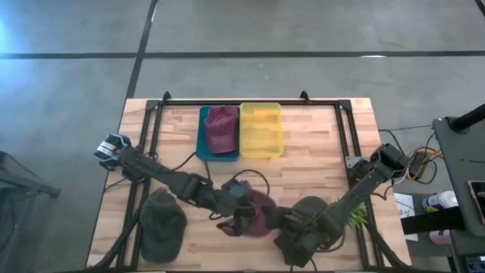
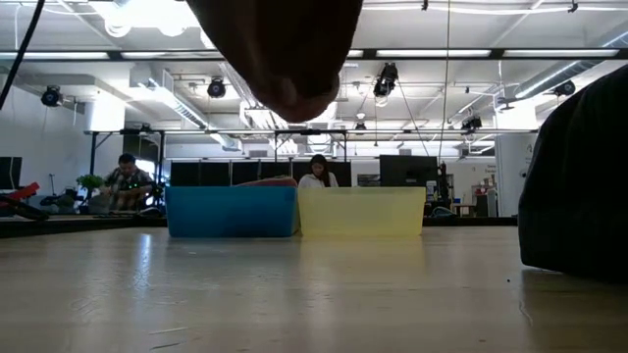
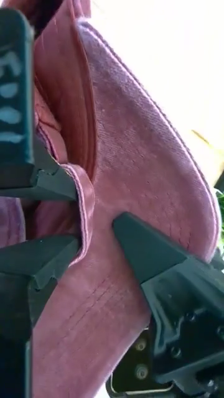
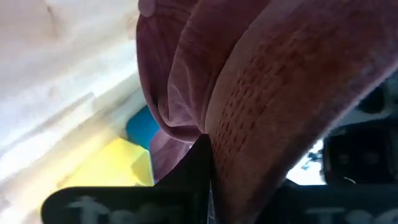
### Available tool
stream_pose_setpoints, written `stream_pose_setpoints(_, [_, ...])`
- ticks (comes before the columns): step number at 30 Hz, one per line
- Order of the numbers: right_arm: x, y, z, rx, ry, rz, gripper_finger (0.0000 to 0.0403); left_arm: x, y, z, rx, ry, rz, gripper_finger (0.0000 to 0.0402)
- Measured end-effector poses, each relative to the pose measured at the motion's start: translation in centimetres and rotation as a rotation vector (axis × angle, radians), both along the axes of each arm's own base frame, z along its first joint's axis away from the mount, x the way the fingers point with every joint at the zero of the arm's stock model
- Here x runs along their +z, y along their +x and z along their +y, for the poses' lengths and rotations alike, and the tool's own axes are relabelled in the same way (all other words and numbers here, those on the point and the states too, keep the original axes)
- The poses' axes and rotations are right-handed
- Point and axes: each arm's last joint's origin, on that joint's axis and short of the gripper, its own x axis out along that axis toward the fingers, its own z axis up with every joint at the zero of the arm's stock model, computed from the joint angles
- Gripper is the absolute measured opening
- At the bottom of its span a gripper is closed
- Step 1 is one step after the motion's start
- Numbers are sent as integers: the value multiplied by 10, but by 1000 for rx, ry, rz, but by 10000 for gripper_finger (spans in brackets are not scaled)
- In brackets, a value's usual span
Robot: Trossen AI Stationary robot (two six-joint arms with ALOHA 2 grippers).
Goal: Pick & Place hat
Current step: Put the pink cap into the blue bin
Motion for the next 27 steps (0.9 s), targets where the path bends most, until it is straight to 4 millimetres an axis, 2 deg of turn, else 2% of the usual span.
stream_pose_setpoints(4, [3, 2, 0, -4, -25, -30, 13, -4, -2, 2, -9, 23, 35, 92])
stream_pose_setpoints(10, [22, -2, -7, -75, -77, -119, 13, -23, -10, 6, 4, 68, 179, 92])
stream_pose_setpoints(13, [21, -2, -8, -75, -44, -118, 14, -34, -12, 6, -1, 75, 225, 92])
stream_pose_setpoints(17, [21, -1, -7, -66, -7, -119, 14, -28, -9, 8, 28, 79, 146, 92])
stream_pose_setpoints(20, [12, 0, -6, -55, 12, -86, 14, -29, -8, 10, 79, 126, 130, 92])
stream_pose_setpoints(24, [8, -1, -5, -33, 76, -48, 15, -15, -8, 13, 98, 146, 77, 92])
stream_pose_setpoints(27, [6, 0, -5, -37, 103, -47, 25, -13, -8, 13, 101, 166, 73, 92])
